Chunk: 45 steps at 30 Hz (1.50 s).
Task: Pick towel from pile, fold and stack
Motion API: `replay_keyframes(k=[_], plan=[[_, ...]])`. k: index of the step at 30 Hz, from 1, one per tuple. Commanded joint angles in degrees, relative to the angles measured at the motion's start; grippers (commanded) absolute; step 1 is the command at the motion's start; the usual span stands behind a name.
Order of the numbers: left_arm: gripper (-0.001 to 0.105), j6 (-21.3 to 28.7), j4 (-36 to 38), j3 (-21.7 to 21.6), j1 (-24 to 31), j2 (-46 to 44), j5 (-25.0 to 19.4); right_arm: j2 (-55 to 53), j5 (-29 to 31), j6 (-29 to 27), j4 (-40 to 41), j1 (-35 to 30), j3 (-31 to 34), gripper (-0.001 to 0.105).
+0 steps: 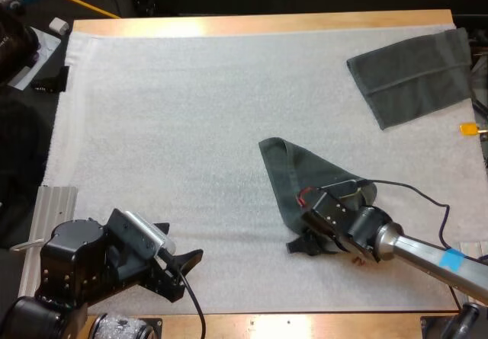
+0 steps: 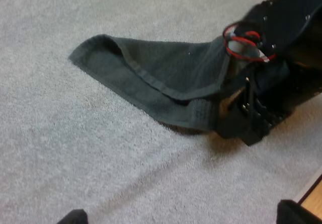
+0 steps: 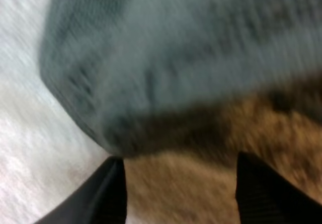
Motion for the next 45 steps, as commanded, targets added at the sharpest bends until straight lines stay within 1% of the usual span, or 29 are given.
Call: replay_keyframes(k=[1,10,15,16,18,19,21,23,25,26,27,31,35,40,42,43,45], plan=[[0.071,0.10,0.90,-0.25,-0.18,-0.05,0.48,0.88,0.28,1.36,-4.28,-0.44,0.10,0.047],[0.071,0.13,1.03,-0.21,-0.18,0.07,0.66,5.06,-2.18,4.89,-9.84,-3.52,-0.31,0.047],[0.071,0.11,1.06,-0.28,-0.05,0.09,0.84,6.63,-2.32,6.80,-12.30,-4.27,-0.74,0.046],[0.071,0.13,1.17,-0.28,-0.09,0.16,0.78,6.84,-2.29,7.17,-12.66,-4.27,-0.74,0.045],[0.070,0.09,1.27,-0.30,-0.09,0.31,0.92,7.04,-1.93,7.66,-13.07,-4.47,-1.00,0.037],[0.070,0.00,1.18,-0.33,-0.13,0.24,1.01,7.08,-1.73,7.89,-13.02,-4.42,-1.04,0.041],[0.070,-0.21,1.04,-0.30,-0.25,-0.02,1.01,7.00,-1.37,7.68,-12.42,-4.29,-0.92,0.061],[0.070,-0.14,1.34,-0.40,-0.29,0.05,1.09,6.71,-0.94,7.71,-11.54,-4.06,-1.05,0.039],[0.070,-0.11,1.41,-0.34,-0.31,0.09,1.18,6.52,-0.75,7.37,-11.12,-4.08,-1.11,0.013],[0.070,-0.14,1.47,-0.34,-0.35,0.11,1.26,6.20,-0.63,7.09,-10.95,-4.05,-1.13,0.004],[0.070,-0.14,1.55,-0.32,-0.40,0.15,1.28,5.93,-0.64,6.70,-10.64,-4.04,-1.15,0.001],[0.071,-0.09,1.65,-0.34,-0.38,0.14,1.38,1.79,-0.36,4.38,-9.21,-4.00,-1.70,0.000],[0.071,-0.01,1.65,-0.35,-0.36,0.17,1.46,-3.06,0.84,1.07,-7.98,-3.80,-4.28,0.000],[0.070,-0.01,1.67,-0.35,-0.28,0.17,1.52,-5.75,4.08,-4.20,-7.86,-3.65,-13.07,0.000],[0.070,0.02,1.82,-0.38,-0.25,0.30,1.52,-5.43,5.29,-5.72,-8.46,-3.66,-17.39,0.000],[0.070,0.10,1.91,-0.38,-0.20,0.35,1.64,-4.76,6.63,-7.10,-9.14,-3.83,-21.31,0.000],[0.071,-0.22,1.92,-0.33,-0.21,0.16,1.33,-5.58,5.97,-6.59,-9.19,-3.87,-19.79,0.001]])
